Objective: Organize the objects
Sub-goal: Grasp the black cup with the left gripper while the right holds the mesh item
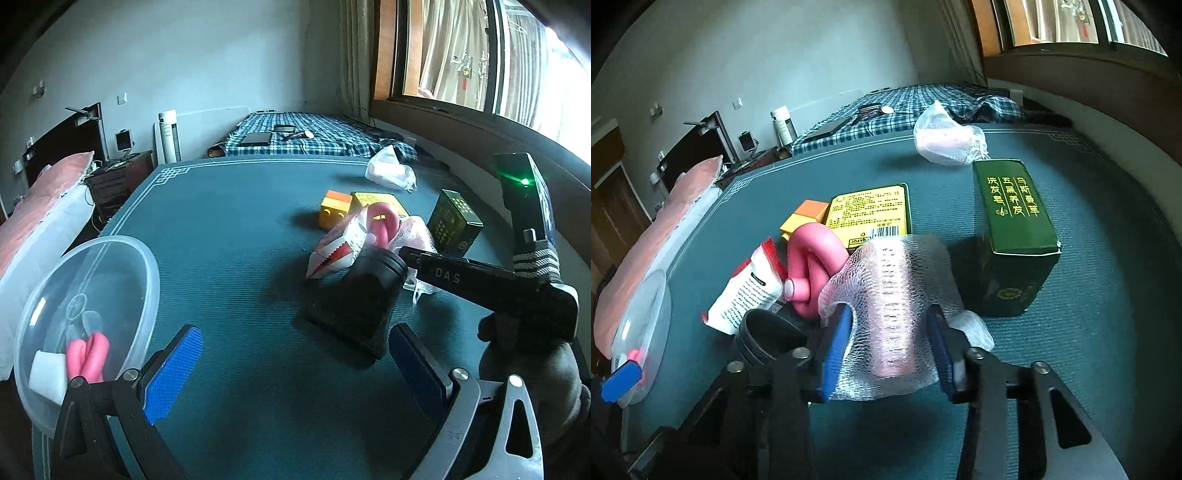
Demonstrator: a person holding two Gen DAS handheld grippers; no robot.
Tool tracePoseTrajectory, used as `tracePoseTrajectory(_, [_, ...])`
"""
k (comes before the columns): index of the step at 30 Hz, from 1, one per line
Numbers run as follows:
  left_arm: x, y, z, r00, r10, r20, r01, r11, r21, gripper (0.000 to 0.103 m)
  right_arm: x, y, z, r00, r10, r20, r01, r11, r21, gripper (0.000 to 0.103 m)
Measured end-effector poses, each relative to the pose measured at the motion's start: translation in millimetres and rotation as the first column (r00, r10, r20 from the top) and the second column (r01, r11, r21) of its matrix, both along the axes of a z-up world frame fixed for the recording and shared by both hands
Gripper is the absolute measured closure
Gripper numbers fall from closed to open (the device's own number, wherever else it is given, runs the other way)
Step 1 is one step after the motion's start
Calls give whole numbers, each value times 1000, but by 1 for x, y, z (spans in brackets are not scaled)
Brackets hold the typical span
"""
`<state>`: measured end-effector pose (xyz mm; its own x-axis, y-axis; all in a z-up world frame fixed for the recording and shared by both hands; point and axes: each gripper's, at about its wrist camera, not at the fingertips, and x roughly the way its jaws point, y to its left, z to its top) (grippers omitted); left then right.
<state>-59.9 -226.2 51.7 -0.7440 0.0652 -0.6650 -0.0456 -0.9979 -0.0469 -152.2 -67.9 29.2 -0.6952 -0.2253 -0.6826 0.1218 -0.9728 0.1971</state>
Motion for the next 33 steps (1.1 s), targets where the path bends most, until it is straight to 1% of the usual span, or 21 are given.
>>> tracePoseTrajectory(3, [-4,3,-2,1000,-17,12,17,1000,6,0,1,2,-2,1000,6,2,-6,1000,-2,70])
tracePoseTrajectory(8, [-13,8,-4,998,-45,33,45,999,14,0,12,6,-2,1000,28,-5,-28,1000,9,75])
tracePoseTrajectory(12, [-22,12,-6,997,-65,43,64,998,18,0,28,16,-2,999,39,-6,-39,999,19,75])
tracePoseTrajectory(18, [-38,23,-12,994,-91,66,90,996,18,1,49,35,-3,1000,26,4,-26,1000,12,75])
tracePoseTrajectory(24, [-52,34,-18,989,-118,88,116,993,26,1,51,42,-6,1000,23,7,-23,1000,-13,75])
tracePoseTrajectory(27, [-61,36,-20,987,-125,100,122,992,38,5,51,44,-7,1000,24,9,-24,999,-25,75])
tracePoseTrajectory(30, [-71,37,-25,984,-130,123,123,991,62,13,51,46,-8,1000,21,11,-21,999,-37,75])
tracePoseTrajectory(31, [-73,37,-26,983,-130,129,122,990,66,14,52,45,-9,1000,21,11,-20,999,-36,75])
tracePoseTrajectory(33, [-76,37,-29,981,-137,135,126,988,86,18,51,45,-9,1000,21,10,-21,999,-29,74])
